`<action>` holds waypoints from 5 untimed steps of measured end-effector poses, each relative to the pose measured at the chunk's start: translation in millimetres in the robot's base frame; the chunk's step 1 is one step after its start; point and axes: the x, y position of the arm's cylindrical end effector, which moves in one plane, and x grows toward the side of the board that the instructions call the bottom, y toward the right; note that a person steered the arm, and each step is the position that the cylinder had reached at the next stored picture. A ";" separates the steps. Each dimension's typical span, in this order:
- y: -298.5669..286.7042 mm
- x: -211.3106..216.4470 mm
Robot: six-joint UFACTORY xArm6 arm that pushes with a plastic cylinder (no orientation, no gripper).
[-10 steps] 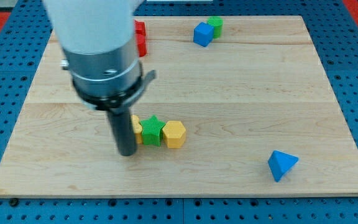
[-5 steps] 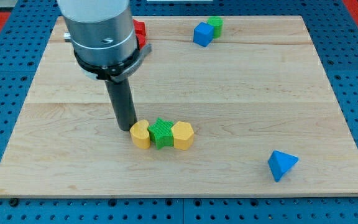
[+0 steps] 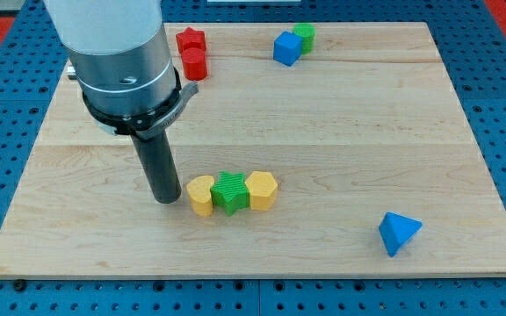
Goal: Move the yellow blocks and green star towards the right
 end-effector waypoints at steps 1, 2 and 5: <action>27.3 4.2; 59.7 4.2; 147.1 4.2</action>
